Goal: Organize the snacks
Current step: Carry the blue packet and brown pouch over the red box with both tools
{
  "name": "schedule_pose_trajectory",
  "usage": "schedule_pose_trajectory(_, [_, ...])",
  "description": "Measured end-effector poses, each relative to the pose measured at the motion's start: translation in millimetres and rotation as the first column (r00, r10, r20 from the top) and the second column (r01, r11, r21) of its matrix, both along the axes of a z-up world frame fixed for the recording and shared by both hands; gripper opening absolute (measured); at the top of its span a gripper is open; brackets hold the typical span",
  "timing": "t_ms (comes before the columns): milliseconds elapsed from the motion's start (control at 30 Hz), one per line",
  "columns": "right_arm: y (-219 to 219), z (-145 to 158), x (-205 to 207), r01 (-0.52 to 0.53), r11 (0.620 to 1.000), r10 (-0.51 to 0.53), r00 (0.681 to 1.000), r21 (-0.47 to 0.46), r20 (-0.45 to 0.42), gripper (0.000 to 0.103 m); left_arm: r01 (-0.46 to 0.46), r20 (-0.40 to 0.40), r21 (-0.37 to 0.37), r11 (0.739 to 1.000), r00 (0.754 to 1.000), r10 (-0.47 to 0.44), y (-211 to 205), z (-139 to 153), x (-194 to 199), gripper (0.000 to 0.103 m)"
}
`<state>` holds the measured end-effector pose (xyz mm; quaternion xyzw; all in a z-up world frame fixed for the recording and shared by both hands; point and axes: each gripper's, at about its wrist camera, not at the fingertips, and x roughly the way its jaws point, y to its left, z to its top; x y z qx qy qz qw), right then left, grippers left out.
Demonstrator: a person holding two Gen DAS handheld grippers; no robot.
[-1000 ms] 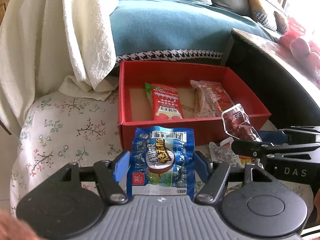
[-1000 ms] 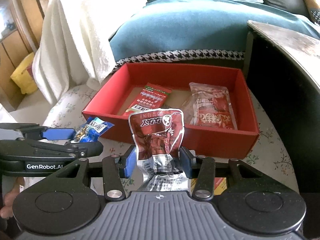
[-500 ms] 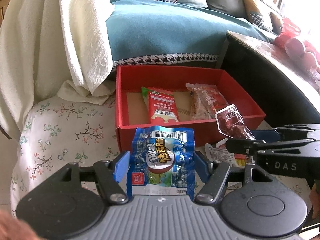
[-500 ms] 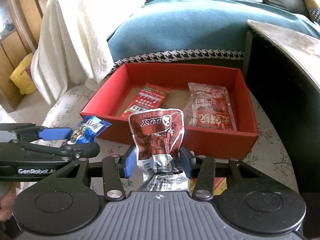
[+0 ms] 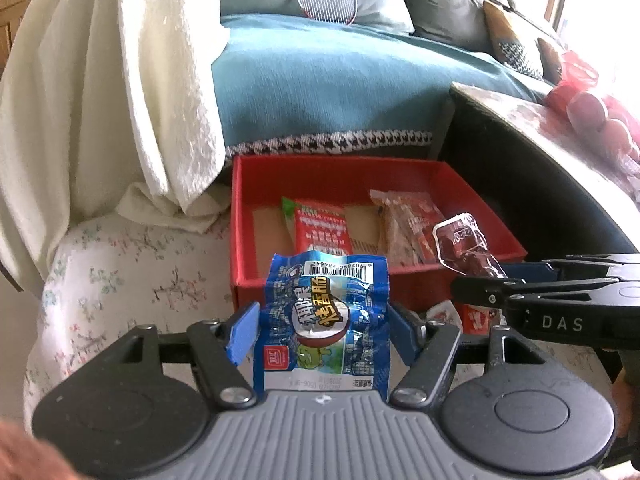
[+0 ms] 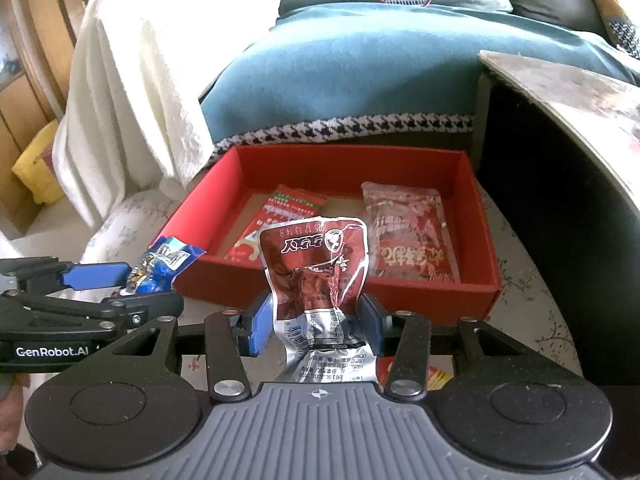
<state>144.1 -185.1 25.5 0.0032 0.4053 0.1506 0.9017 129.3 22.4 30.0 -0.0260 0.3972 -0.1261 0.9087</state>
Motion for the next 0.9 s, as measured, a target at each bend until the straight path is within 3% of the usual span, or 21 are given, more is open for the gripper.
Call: schedule_pose_trajectory(900, [-26,-3,57,0.13,0.99,-0.133,0.989,0.044,0.059,0.055,0.006,0.035,0.043,0.999,0.999,-0.008,-20,-4,53,0.062])
